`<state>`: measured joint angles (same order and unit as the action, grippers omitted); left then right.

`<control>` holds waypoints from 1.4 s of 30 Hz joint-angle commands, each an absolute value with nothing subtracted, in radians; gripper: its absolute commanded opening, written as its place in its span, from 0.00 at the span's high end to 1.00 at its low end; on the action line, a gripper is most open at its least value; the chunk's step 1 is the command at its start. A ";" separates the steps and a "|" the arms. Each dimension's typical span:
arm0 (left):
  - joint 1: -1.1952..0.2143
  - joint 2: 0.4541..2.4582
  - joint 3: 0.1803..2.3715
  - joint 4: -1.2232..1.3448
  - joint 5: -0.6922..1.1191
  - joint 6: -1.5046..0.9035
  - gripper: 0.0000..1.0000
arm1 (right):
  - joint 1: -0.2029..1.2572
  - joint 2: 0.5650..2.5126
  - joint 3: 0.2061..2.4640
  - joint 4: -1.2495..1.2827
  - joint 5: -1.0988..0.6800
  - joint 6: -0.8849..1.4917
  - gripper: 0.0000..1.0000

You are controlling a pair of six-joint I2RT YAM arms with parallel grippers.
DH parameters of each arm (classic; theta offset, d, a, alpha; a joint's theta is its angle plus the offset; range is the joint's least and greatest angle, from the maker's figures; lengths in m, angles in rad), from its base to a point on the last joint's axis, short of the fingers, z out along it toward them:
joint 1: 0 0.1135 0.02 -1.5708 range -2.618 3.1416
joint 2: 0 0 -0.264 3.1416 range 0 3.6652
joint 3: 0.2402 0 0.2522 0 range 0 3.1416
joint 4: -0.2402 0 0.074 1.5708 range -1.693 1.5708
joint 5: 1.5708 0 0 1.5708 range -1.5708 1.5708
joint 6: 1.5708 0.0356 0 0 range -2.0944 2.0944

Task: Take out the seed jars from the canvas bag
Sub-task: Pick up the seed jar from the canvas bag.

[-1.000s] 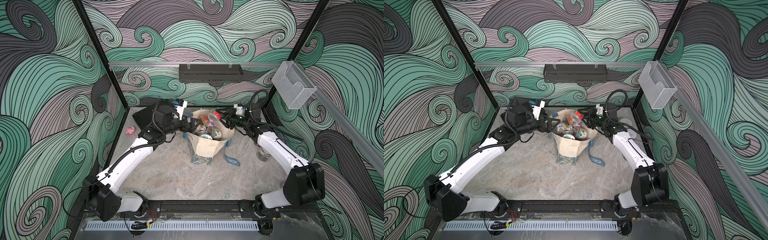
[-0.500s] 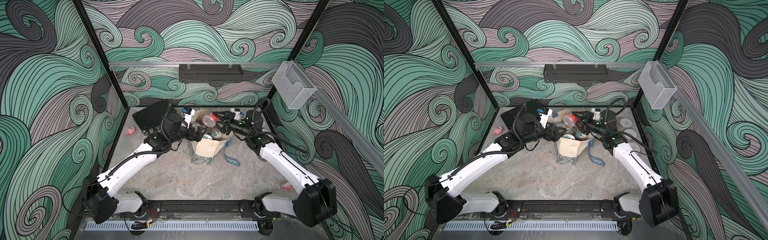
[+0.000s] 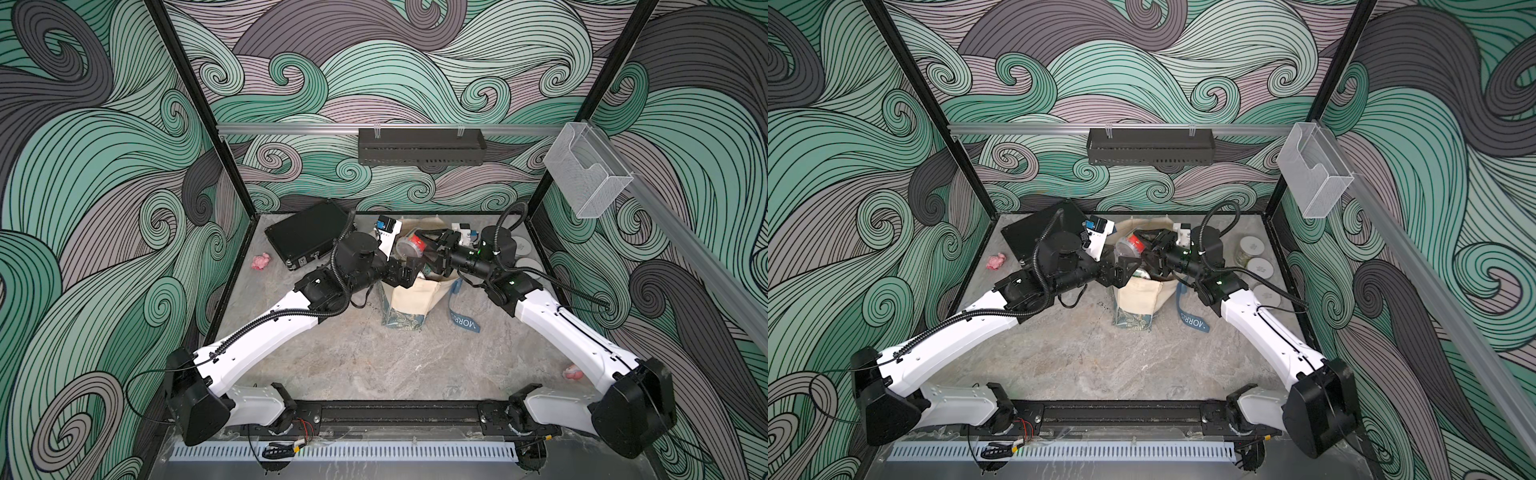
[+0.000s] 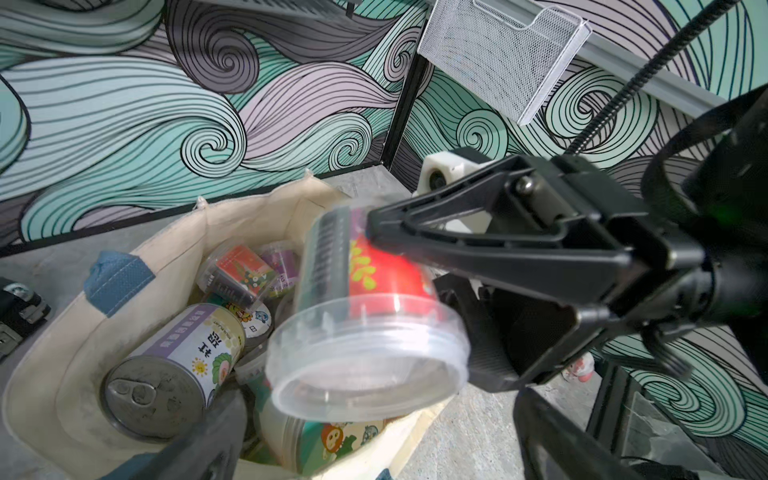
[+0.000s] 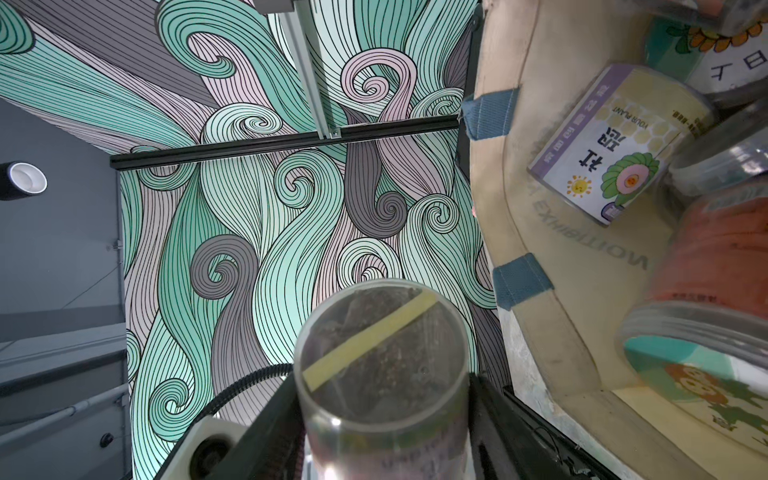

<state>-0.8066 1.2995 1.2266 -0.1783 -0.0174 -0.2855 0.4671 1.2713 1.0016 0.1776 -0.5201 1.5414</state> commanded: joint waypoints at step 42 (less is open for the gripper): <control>-0.851 1.246 1.258 -0.266 -0.268 -0.368 0.44 | 0.503 1.176 0.989 0.049 -0.470 1.433 0.01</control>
